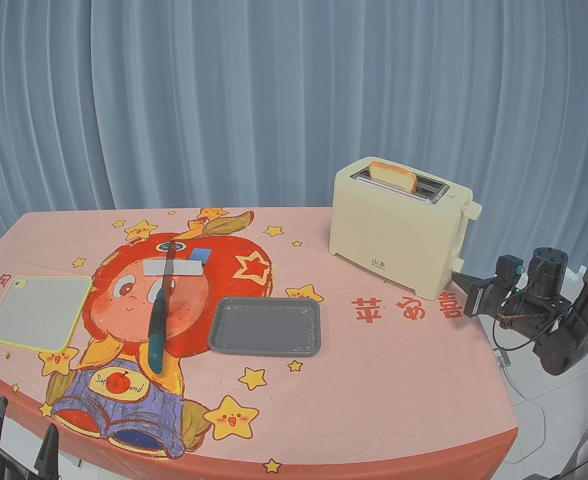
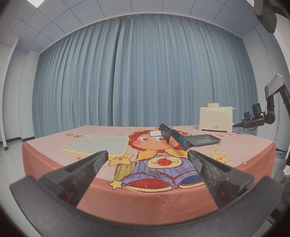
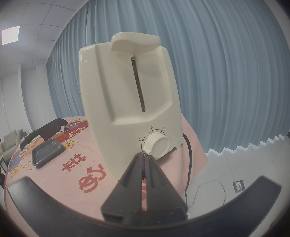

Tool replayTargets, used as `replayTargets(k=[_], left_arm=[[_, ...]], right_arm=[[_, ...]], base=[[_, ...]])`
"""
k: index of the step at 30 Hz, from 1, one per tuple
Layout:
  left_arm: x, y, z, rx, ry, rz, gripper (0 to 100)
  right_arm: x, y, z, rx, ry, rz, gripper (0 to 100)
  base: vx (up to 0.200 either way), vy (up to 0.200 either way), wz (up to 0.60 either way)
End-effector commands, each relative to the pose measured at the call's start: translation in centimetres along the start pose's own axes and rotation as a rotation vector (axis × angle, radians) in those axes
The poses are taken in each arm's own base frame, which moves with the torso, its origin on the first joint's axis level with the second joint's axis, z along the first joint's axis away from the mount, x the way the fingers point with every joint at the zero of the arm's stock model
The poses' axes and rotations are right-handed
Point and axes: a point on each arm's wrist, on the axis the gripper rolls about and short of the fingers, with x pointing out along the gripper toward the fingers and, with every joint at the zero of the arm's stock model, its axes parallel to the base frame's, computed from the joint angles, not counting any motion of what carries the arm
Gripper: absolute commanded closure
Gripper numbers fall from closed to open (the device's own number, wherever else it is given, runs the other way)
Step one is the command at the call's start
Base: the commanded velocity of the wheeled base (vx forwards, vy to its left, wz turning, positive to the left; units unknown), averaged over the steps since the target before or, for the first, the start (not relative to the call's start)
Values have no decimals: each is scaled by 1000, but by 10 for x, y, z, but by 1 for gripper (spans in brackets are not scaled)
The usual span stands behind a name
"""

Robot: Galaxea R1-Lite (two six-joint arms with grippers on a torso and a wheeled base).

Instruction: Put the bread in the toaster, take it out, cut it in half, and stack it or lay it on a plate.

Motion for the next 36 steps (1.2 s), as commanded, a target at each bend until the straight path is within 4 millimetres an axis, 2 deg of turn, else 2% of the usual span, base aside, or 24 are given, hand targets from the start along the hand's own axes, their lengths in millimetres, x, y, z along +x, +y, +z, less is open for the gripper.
replayTargets(k=[1, 6, 12, 20, 31, 36], left_arm=[[0, 0, -5, -1, 3, 1, 0], [0, 0, -5, -1, 3, 1, 0], [0, 0, -5, -1, 3, 1, 0], [0, 0, -5, -1, 3, 1, 0], [0, 0, -5, -1, 3, -1, 0], [0, 0, -5, 1, 3, 1, 0]], right_arm=[[-2, 3, 0, -2, 3, 8, 100], [-2, 3, 0, -2, 3, 8, 100], [-3, 3, -11, 2, 47, 5, 100], [-7, 5, -10, 0, 45, 10, 100], [-19, 11, 0, -16, 11, 19, 100], [-33, 16, 15, -28, -43, 26, 100]], base=[[0, 0, 0], [0, 0, 0], [0, 0, 0], [0, 0, 0], [0, 0, 0], [0, 0, 0]])
